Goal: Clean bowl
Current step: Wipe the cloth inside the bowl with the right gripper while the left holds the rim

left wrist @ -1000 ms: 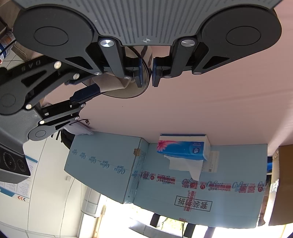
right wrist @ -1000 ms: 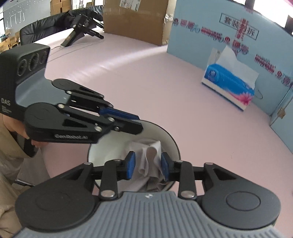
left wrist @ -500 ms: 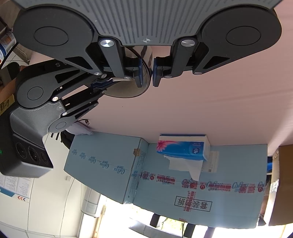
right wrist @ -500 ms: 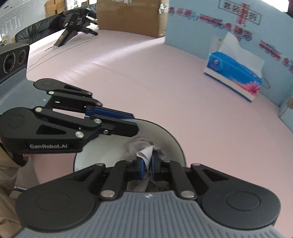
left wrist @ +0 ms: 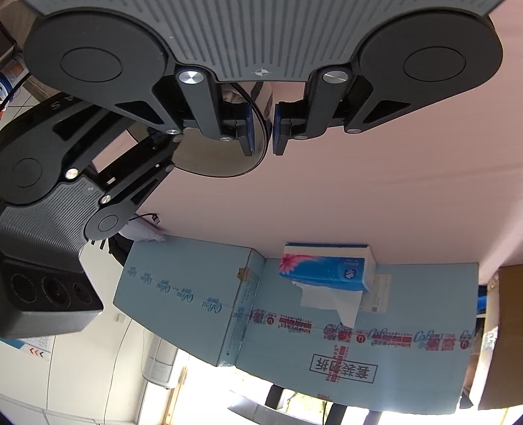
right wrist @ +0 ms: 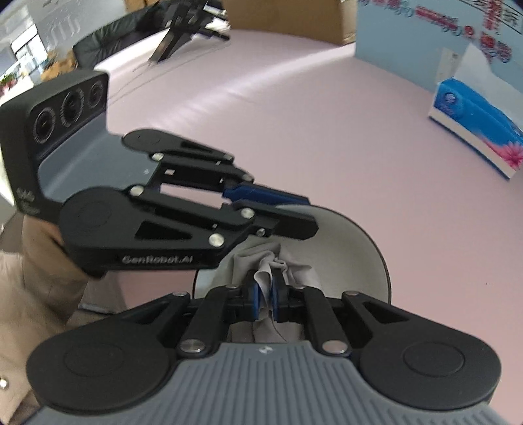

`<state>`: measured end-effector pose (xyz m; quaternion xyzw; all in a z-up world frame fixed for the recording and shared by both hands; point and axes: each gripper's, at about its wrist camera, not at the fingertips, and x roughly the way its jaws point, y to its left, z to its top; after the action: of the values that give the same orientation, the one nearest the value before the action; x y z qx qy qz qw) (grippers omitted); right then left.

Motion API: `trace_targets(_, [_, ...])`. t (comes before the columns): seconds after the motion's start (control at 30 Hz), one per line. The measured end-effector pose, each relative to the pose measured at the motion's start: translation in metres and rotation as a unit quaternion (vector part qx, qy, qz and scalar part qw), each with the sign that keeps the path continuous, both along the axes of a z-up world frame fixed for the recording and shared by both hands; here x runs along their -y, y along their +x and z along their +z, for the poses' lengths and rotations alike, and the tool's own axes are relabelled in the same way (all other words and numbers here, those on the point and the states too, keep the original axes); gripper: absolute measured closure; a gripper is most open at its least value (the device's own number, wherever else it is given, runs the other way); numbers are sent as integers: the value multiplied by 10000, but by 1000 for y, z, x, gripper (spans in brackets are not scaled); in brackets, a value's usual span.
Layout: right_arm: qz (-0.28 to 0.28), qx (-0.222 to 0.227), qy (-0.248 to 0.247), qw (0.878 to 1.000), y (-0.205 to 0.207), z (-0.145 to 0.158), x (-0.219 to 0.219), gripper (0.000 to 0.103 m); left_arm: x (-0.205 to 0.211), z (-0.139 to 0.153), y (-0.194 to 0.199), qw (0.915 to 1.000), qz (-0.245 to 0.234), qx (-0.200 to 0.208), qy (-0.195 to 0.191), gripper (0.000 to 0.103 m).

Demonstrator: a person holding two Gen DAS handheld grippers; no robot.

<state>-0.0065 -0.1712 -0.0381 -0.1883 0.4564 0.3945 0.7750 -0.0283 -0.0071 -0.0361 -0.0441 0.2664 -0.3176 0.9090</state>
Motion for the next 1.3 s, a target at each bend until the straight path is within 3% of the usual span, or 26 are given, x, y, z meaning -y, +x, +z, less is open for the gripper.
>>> trace_targets(0.23, [240,14,-318,9992,-9,2,-5,95,1,-1,0,10000,-24,5,16,83])
trace_targets(0.4, [436,275,-813,9954,-18,3,-10,97,2,0,-1,10000,-34,22,53,83])
trace_targets(0.6, [224,657,-1270,9895,-17,0,-6,97,3,1,-2,9999,-56,48,132,83])
trace_targets(0.87, [-13,1036,-1007,9895,-21,-1,4,96,8,6,-13,9992,12,109,381,83])
trace_targets(1.03, [-152,1156,-747,9904,-20,6,6,90,11,7,-15,9989,55,98,459,83])
trace_targets(1.1, [-123,1268,-711,9893,-22,9,6,87,12,7,-15,9988,68,102,483,83])
trace_targets(1.17, [-22,1446,-751,9866,-27,11,4,72,12,7,-15,9988,69,93,478,83])
trace_targets(1.3, [210,1702,-813,9818,-32,15,-3,70,11,7,-15,9989,61,86,468,83])
